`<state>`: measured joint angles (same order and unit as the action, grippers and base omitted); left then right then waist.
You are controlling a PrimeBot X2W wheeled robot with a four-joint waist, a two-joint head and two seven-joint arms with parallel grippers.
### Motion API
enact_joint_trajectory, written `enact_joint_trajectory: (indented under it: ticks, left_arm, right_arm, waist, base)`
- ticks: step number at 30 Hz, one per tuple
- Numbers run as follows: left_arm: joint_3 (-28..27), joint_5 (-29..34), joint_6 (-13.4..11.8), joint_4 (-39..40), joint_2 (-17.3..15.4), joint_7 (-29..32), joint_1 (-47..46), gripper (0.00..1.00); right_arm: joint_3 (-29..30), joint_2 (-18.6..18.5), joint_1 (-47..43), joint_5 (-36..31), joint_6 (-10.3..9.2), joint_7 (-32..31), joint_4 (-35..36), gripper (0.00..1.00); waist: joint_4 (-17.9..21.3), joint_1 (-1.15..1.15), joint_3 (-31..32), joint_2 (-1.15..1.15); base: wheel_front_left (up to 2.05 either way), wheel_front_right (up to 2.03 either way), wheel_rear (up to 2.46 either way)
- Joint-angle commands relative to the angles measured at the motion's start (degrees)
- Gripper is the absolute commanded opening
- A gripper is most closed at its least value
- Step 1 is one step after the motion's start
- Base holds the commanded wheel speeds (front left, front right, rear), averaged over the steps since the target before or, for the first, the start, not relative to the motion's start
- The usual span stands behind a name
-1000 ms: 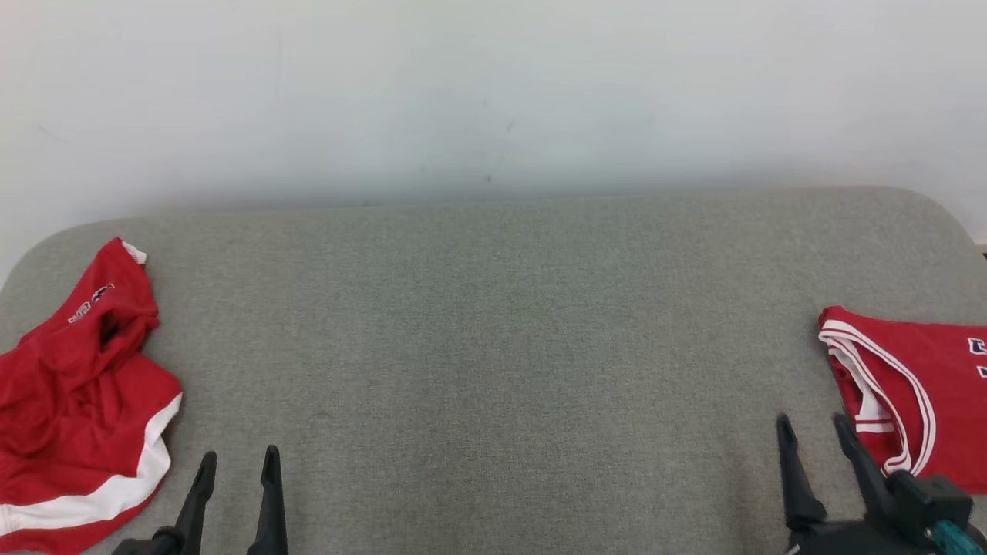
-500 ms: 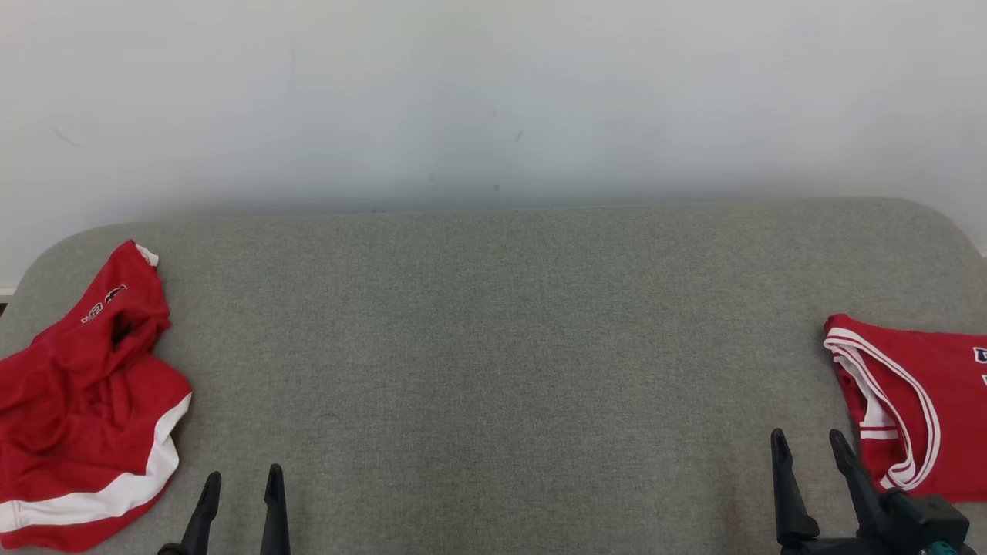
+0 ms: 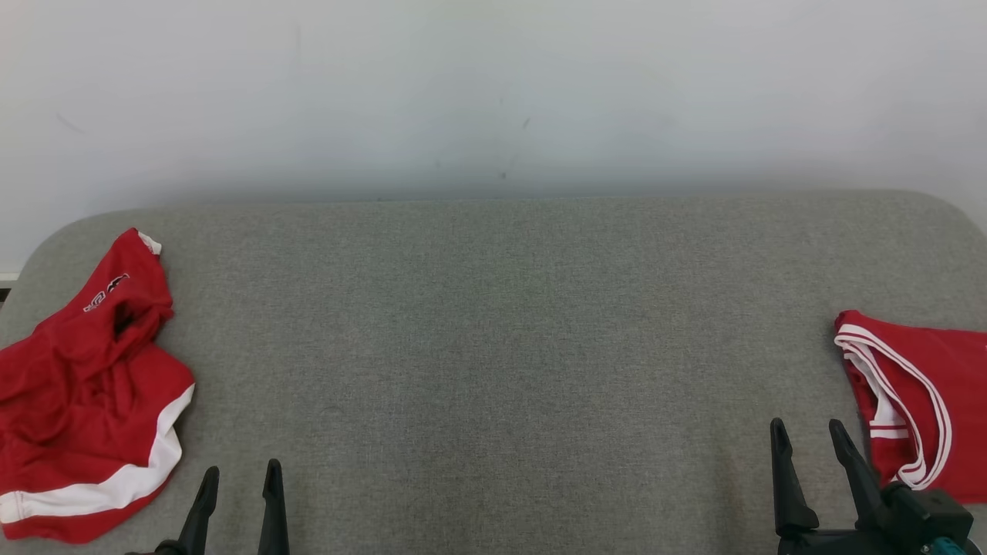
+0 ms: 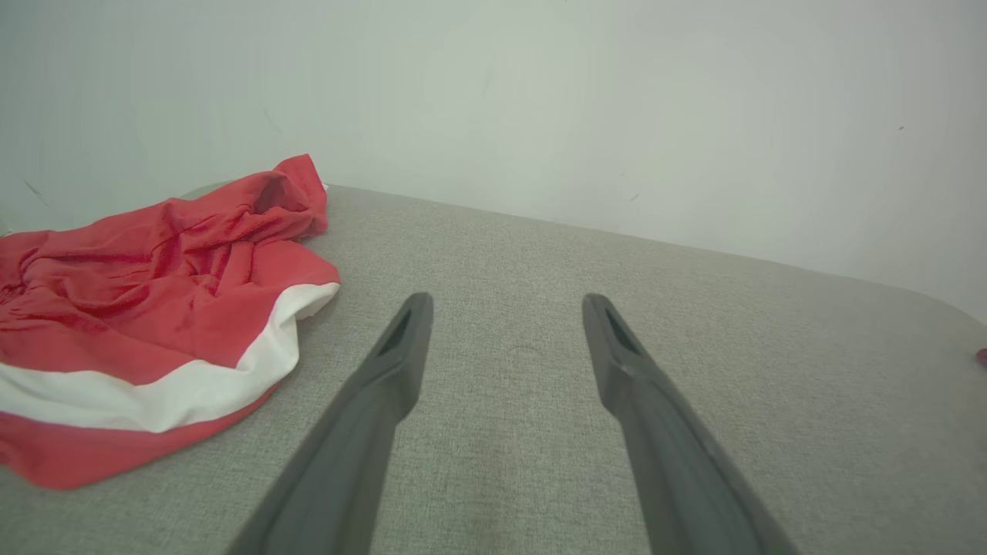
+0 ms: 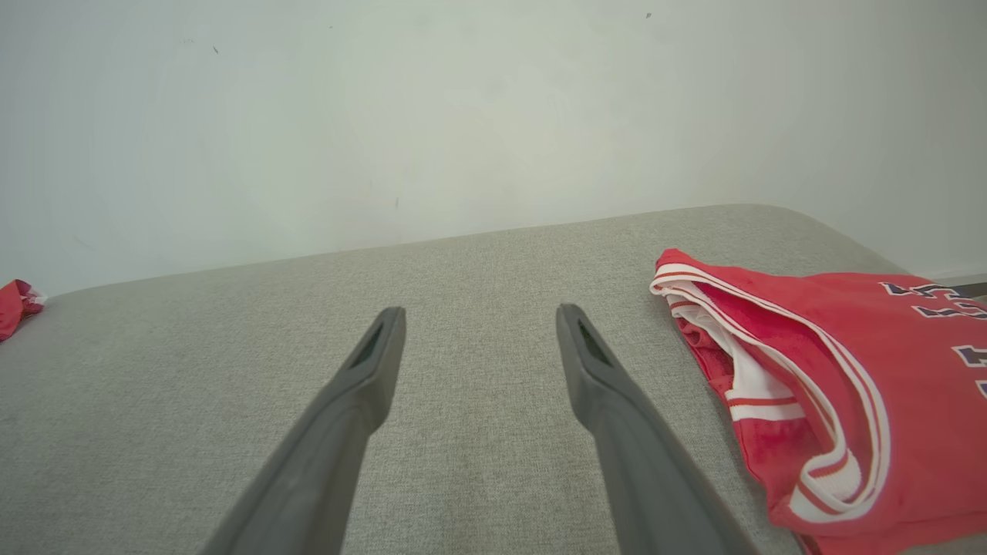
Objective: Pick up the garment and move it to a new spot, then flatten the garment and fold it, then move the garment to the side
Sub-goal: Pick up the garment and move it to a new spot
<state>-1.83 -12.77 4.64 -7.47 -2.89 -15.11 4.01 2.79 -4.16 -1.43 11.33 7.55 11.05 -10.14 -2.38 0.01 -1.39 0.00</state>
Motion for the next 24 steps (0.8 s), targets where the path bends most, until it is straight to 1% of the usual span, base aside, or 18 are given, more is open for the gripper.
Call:
enact_joint_trajectory:
  ticks: [1, 5, 10, 18, 24]
  left_arm:
    - [-0.10, 0.05, 0.20, 0.04, 0.00, -0.02, -0.05, 1.00]
    - [-0.25, -0.10, -0.04, 0.19, -0.01, -0.02, -0.09, 1.00]
    - [-0.83, -0.47, -0.17, 0.25, -0.01, -0.02, 0.32, 1.00]
    - [-0.29, -0.21, -0.37, 0.39, -0.03, -0.02, 1.11, 1.00]
    - [-1.57, 0.10, -0.11, 0.44, -0.01, -0.02, 1.85, 1.00]
  right_arm:
    - [0.08, 0.19, -0.22, 0.21, -0.12, -0.31, 0.22, 1.00]
    - [0.11, 0.27, -0.49, 0.23, -0.12, -0.51, 0.34, 1.00]
    - [-0.31, -0.29, -0.44, 0.28, -0.12, -0.80, 0.83, 1.00]
    - [-0.36, -0.73, -1.00, 0.69, -0.12, -1.27, 1.83, 1.00]
    - [-1.81, -0.76, -0.70, 0.39, -0.12, -1.62, 1.64, 1.00]
  waist:
    - [-0.18, -0.01, 0.00, 0.00]
    - [-1.36, -0.01, 0.05, 0.00]
    - [-4.51, -0.01, 0.09, 0.00]
    - [-12.92, -0.01, 0.06, 0.00]
    - [-18.81, -0.01, 0.12, 0.00]
  base:
    - [0.00, 0.00, 0.00]
    - [0.00, 0.00, 0.00]
    - [0.00, 0.00, 0.00]
    - [0.00, 0.00, 0.00]
    - [0.00, 0.00, 0.00]
